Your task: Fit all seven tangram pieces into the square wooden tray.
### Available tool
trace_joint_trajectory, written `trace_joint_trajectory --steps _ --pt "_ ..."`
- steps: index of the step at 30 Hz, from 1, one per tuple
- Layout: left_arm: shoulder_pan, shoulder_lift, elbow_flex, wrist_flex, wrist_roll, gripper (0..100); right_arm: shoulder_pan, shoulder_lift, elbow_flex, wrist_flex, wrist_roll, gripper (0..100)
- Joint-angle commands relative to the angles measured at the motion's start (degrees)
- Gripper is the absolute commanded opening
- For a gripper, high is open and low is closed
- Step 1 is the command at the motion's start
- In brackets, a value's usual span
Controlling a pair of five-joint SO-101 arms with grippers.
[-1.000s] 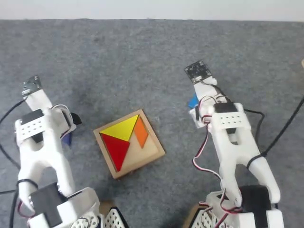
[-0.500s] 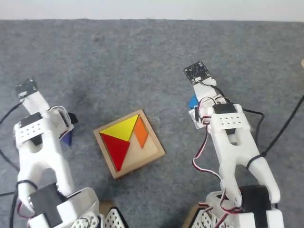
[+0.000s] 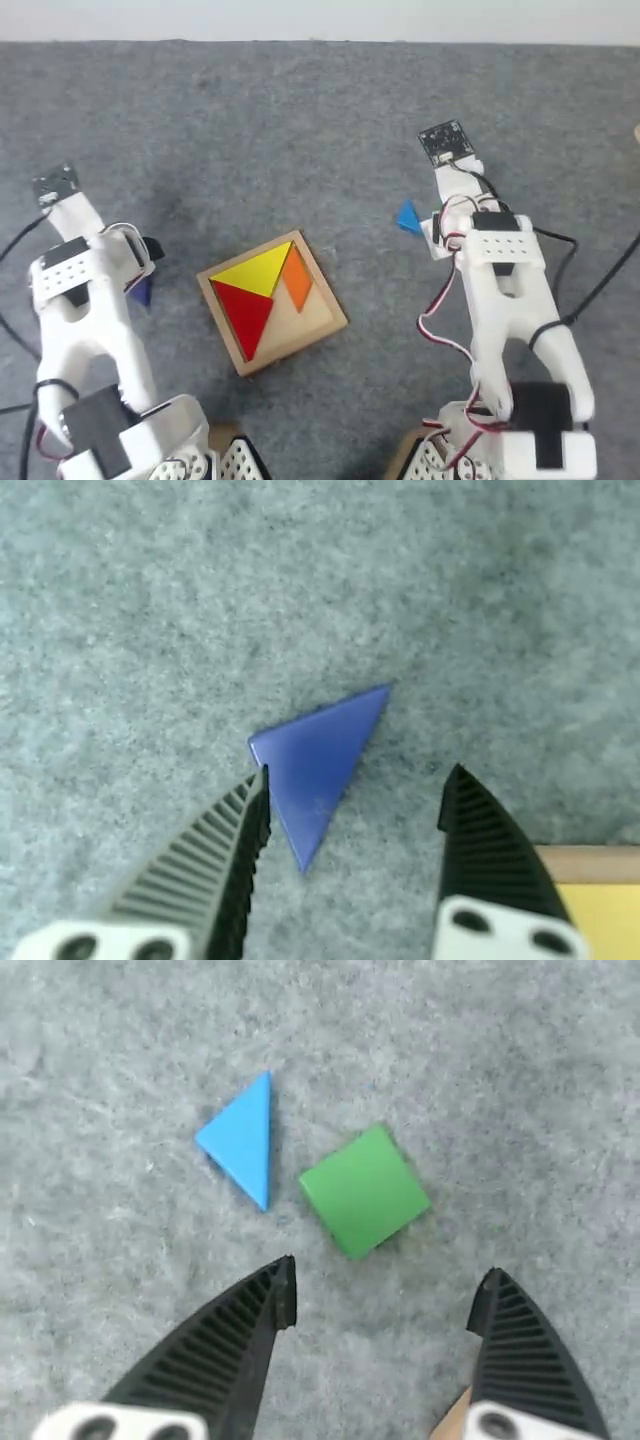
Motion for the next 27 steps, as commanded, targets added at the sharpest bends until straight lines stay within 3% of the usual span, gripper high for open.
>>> trace_joint_trajectory --steps 1,6,17,27 --pt "0.1 -0.4 -0.1 -0.8 0.4 26 0.7 2.4 -5.9 -0.7 -0.1 28.8" --pt "0.1 -0.4 0.0 -0.8 0.3 26 1.4 1.8 -6.3 2.9 -0.4 28.8" --pt "0.3 -0.7 -0.1 0.4 0.3 26 13.0 -30.7 12.6 13.3 5.1 28.8" --pt "4.0 -0.4 -0.1 2.0 0.1 26 19.6 -15.8 12.2 3.6 -3.5 28.8"
